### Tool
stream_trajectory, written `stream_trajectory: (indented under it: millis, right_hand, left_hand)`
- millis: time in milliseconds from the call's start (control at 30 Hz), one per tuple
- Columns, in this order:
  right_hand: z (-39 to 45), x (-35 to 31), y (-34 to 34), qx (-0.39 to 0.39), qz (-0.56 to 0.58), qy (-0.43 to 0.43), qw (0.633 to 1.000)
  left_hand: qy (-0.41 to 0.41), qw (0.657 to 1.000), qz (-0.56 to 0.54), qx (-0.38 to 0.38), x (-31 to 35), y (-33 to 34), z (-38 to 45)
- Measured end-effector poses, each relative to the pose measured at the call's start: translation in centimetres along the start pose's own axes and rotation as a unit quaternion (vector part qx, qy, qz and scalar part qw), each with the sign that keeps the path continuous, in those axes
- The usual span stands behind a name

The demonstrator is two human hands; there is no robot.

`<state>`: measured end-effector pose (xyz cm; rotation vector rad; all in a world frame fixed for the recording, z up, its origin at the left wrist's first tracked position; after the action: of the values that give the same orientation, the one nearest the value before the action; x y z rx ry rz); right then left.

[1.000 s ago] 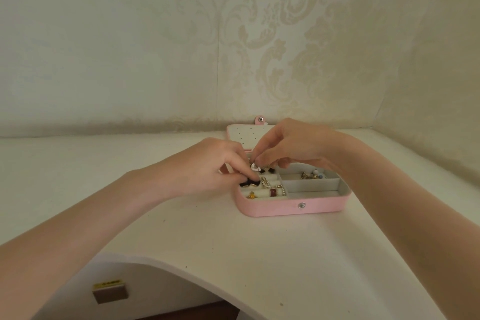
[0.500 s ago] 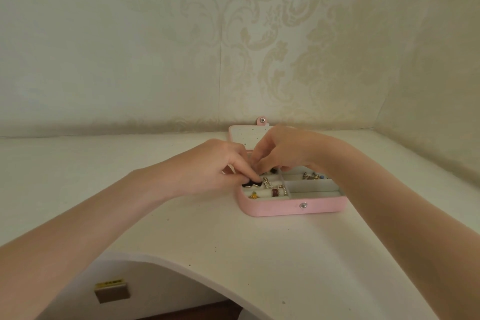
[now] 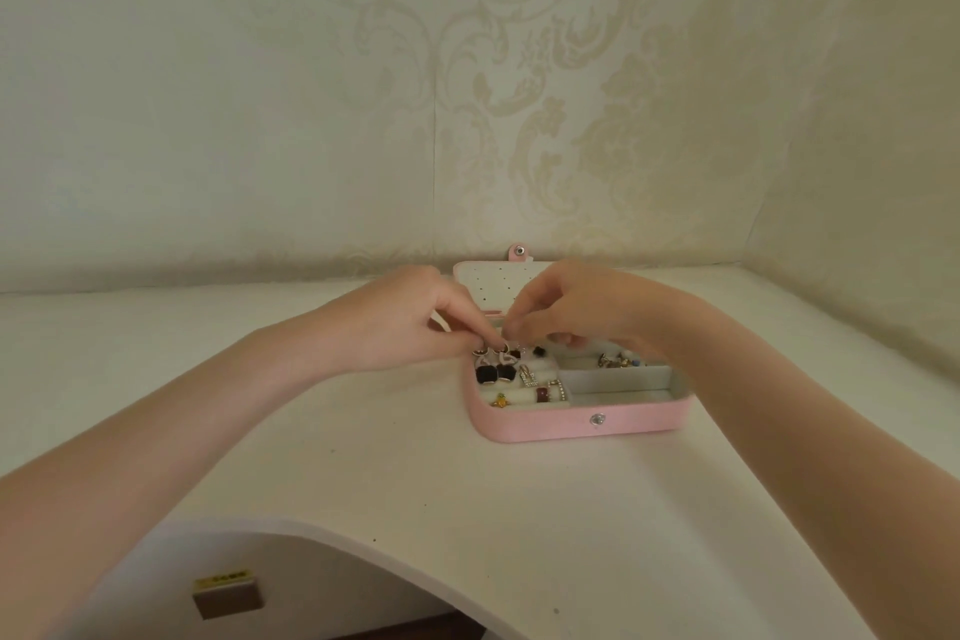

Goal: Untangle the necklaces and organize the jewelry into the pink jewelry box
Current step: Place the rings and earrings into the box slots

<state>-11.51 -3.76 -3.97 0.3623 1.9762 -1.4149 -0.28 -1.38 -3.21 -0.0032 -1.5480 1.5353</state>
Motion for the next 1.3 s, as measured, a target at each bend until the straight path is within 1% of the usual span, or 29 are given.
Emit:
stream_trajectory:
  millis: [100,133,167,233,367,467,533,567,600,633,700,767,833,900,1067,1133,1233,1300]
  right_hand:
    - [-0.8,0.3,-2.8,0.052,0.047,-0.007,0.998]
    - [-1.1,0.5,-3.6,0.062,0.042,-0.008,0.997]
    - [-1.4,0.9,-4.4,0.07,0.018,-0.006,0.997]
    - [-1.9,2.0,-5.2,0.07,-0.075,0.019,0.995]
    - [-2.0,4.5,-4.3,0.027,-0.234,0.077,0.969]
    - [-1.1,4.4,-3.5,0.028,-0.298,0.068,0.952]
    - [-0.5,4.0,-3.0,0.014,-0.316,0.051,0.947]
    - [-0.3,3.9,-2.8,-0.002,-0.306,0.042,0.951]
    - [-0.3,3.8,-2.9,-0.02,-0.269,0.035,0.962]
    - [-0.3,3.7,-3.1,-0.038,-0.213,0.032,0.976]
    - [-0.5,3.6,-4.3,-0.041,-0.12,0.021,0.992]
    - [-0.5,3.8,-5.3,-0.035,-0.071,0.012,0.997]
    - [-0.4,4.0,-5.3,-0.053,-0.045,0.009,0.998]
    - [-0.2,4.2,-5.0,-0.068,-0.037,0.009,0.997]
    - [0.7,4.7,-4.9,-0.091,-0.041,0.017,0.995]
    - [1.1,4.6,-5.1,-0.088,-0.048,0.009,0.995]
    - [1.5,4.8,-5.8,-0.078,-0.091,-0.005,0.993]
    - [1.5,5.3,-6.1,-0.084,-0.142,0.008,0.986]
  left_hand:
    - [-0.003,0.999,-0.003,0.037,0.2,-1.1,0.4]
    - [-0.002,0.999,-0.001,0.044,0.4,-1.2,0.7]
    - [0.001,0.999,0.002,0.048,0.7,-1.1,1.1]
    - [0.006,0.999,0.006,0.046,1.2,-0.7,2.1]
    - [0.007,0.999,0.032,0.019,2.3,0.7,4.4]
    - [0.007,0.998,0.064,-0.01,2.6,2.0,5.9]
    - [0.004,0.997,0.07,-0.021,2.4,2.5,6.5]
    - [0.002,0.997,0.073,-0.025,2.3,2.6,6.8]
    - [-0.001,0.997,0.074,-0.028,2.1,2.6,7.0]
    - [-0.005,0.997,0.071,-0.029,2.1,2.6,7.2]
    - [-0.01,0.998,0.057,-0.028,1.9,2.4,7.6]
    - [-0.014,0.998,0.047,-0.033,1.7,2.5,8.1]
    - [-0.009,0.998,0.045,-0.052,1.6,3.1,8.5]
    - [-0.002,0.997,0.032,-0.075,1.7,3.7,8.8]
    - [-0.008,0.995,0.028,-0.098,1.4,3.8,9.2]
    - [-0.007,0.993,0.03,-0.113,1.5,3.9,9.4]
    - [0.007,0.99,0.056,-0.131,1.8,4.4,9.7]
    - [0.028,0.989,0.073,-0.129,2.1,4.6,9.9]
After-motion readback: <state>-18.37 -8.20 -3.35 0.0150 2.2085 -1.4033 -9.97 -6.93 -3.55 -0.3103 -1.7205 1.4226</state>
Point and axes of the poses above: each hand's wrist, its own z-axis towards the middle knuckle, its own y-axis out of the palm, x = y × z, the point moved 8 cm from there along z, towards the middle knuckle, and after that the axes turned 3 degrees about y, right-handed, at the moved point
